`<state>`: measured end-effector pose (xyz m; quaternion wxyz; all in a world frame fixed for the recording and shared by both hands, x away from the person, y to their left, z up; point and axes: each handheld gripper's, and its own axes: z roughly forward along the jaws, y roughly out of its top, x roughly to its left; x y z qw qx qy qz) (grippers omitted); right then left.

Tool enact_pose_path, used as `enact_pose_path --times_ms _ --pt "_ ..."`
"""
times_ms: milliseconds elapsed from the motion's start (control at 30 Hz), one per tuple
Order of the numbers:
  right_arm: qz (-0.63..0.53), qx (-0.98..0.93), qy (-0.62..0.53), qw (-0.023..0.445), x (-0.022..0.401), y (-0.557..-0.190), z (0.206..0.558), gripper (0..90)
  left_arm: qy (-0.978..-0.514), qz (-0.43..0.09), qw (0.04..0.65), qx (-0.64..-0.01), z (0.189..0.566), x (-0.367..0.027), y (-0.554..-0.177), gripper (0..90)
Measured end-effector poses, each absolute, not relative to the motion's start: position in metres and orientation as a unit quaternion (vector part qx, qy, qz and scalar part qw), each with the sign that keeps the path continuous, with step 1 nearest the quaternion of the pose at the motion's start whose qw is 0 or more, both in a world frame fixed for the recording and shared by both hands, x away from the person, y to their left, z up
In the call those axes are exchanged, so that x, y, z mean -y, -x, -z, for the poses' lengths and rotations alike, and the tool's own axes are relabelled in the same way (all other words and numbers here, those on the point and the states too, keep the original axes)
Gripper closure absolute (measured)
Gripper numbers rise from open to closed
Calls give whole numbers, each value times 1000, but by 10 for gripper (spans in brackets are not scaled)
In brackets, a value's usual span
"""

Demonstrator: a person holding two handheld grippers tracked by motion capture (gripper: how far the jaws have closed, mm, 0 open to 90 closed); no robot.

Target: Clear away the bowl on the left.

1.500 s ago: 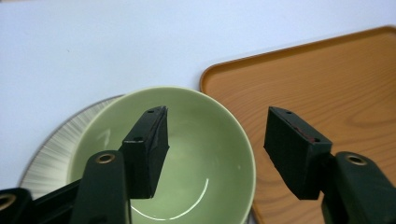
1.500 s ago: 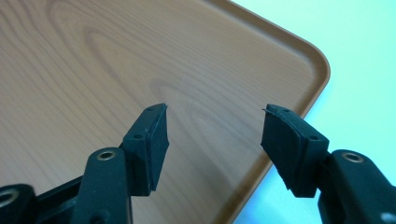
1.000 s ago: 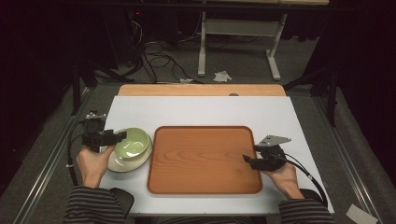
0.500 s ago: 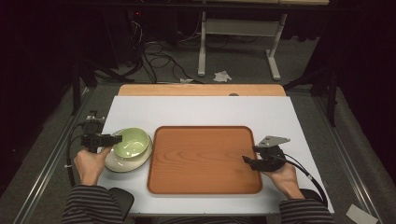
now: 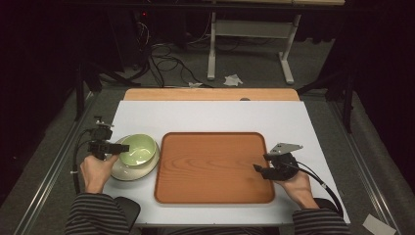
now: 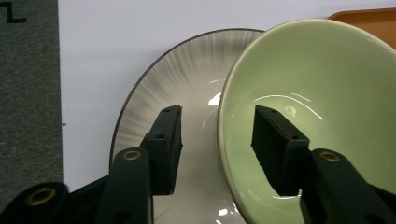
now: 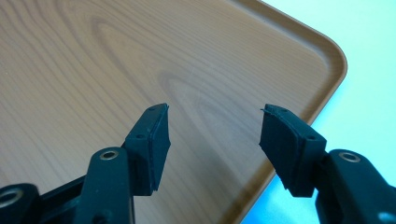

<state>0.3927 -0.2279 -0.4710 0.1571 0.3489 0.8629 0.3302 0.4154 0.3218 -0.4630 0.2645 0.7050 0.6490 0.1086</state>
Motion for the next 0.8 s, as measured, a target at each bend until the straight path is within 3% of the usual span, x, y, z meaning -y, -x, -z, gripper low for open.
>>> enact_pose_path --times_ms 567,800 --pt "-330 -864 -345 159 227 -391 471 435 -712 -88 234 -656 473 -312 -424 646" --pt "-324 -866 -348 156 226 -392 472 426 -708 -81 251 -655 474 -317 -424 755"
